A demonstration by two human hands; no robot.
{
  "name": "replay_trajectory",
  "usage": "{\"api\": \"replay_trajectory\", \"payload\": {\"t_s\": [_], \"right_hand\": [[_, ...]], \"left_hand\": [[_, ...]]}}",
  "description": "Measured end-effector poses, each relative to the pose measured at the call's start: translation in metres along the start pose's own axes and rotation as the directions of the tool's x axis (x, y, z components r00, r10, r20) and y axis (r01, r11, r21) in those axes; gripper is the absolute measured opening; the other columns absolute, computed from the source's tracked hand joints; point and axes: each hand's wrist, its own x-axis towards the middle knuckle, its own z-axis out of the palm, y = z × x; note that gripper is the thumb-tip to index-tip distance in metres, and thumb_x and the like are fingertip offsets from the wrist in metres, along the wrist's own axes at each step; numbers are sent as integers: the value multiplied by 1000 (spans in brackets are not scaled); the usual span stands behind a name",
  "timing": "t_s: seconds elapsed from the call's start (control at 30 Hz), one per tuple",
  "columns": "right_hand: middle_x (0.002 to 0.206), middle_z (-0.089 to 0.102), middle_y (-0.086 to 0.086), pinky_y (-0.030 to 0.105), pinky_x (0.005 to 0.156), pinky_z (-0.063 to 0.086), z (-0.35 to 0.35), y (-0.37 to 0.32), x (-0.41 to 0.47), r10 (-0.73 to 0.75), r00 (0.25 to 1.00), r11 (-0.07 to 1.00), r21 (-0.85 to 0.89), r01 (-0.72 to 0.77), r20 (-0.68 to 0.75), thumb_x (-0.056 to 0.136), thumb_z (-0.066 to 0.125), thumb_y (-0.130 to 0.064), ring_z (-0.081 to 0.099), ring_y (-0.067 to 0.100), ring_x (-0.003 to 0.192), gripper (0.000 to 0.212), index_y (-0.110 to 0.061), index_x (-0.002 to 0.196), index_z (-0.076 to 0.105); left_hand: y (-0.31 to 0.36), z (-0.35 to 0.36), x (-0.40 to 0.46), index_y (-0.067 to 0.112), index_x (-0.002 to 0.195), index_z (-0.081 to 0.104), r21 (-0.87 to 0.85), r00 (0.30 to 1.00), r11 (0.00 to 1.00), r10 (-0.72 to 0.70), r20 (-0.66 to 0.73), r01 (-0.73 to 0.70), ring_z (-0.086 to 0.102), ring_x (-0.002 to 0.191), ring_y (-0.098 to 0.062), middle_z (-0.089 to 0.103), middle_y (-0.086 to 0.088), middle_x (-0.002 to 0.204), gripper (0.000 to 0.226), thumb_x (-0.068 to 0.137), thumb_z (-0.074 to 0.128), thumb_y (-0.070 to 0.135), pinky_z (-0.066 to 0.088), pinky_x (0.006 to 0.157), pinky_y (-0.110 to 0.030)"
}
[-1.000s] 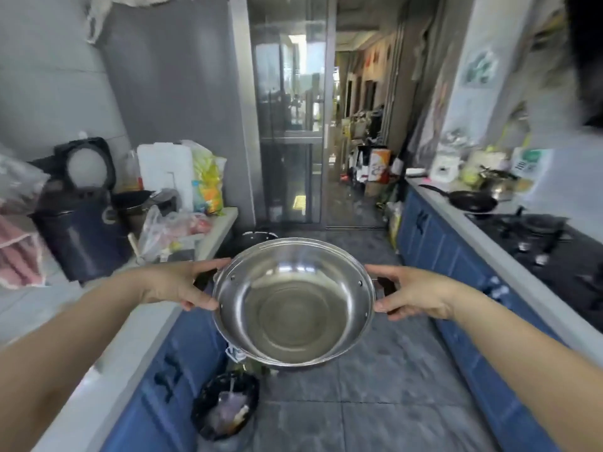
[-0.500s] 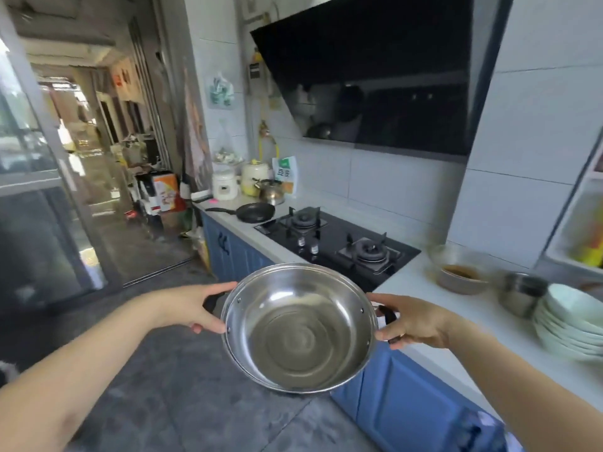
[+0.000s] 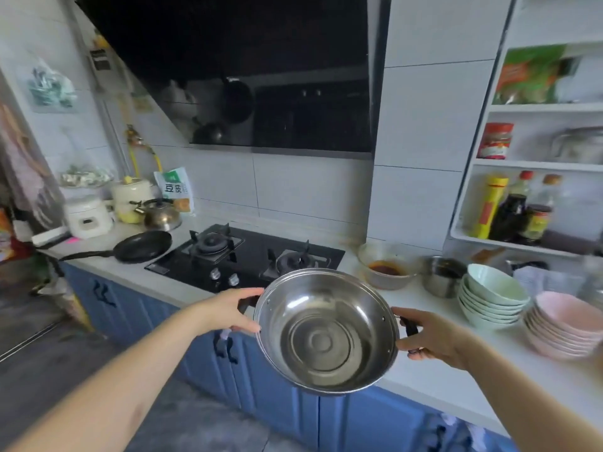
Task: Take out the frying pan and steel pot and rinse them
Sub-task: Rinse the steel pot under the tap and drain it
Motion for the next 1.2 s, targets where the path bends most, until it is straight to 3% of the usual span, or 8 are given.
{"api": "replay_trajectory", "payload": {"t_s": [0.1,0.2,0.3,0.4,0.47,0.57,0.73,1.2], "right_hand": [[89,37,11,35,75,56,-15,11,20,30,997,1000,8,-29,-70,74,73,10,48,25,68,58,-36,109,66],[90,38,10,42,82,56,-33,26,48,74,989,997,33,-70,-125,72,75,9,48,25,65,61,-30,118,65],[88,40,10,38,76,57,-52,41,85,113,983,994,30,-110,-142,69,76,8,49,23,61,67,-25,125,63],[85,42,11,32,69,56,-67,53,128,151,977,988,23,-150,-151,68,74,8,49,22,60,70,-24,128,61],[84,44,11,31,68,56,-73,60,154,166,973,986,7,-167,-163,68,73,7,49,21,61,68,-25,127,61],[80,46,11,28,64,54,-77,71,183,172,969,984,-3,-176,-177,71,71,7,49,17,57,67,-28,127,59],[85,48,13,28,61,52,-83,83,212,163,964,980,-82,-184,-211,73,69,7,48,21,61,64,-27,126,59],[95,59,21,33,71,56,-89,102,231,178,953,964,-152,-218,-244,73,78,-2,58,25,73,66,-22,133,57]], "left_hand": [[3,7,48,43,145,34,-5,999,999,42,26,-42,71,79,-17,40,0,142,94,69,84,22,59,73,-37],[10,20,92,41,145,35,0,998,999,49,36,-49,67,72,-5,46,-2,140,88,73,81,17,53,68,-17],[6,31,139,43,143,36,-27,998,999,45,47,-44,60,63,-3,43,-2,142,89,72,80,14,54,69,-18],[1,39,185,48,142,35,-36,998,999,18,52,-16,62,75,-5,30,1,149,91,70,81,18,52,67,-16],[-4,44,211,49,142,34,-40,998,999,-13,65,16,60,104,-11,28,0,151,92,69,81,19,54,74,-17],[-9,54,240,47,145,29,-22,997,999,-38,73,39,37,134,-19,28,-3,151,93,73,80,19,45,92,-20],[-8,68,271,43,148,25,-8,994,998,-65,90,66,29,140,-23,25,-5,152,93,77,79,17,34,108,-35],[-14,80,283,43,149,20,15,992,995,-99,73,98,24,142,-24,17,-3,156,94,79,78,23,31,113,-42]]}}
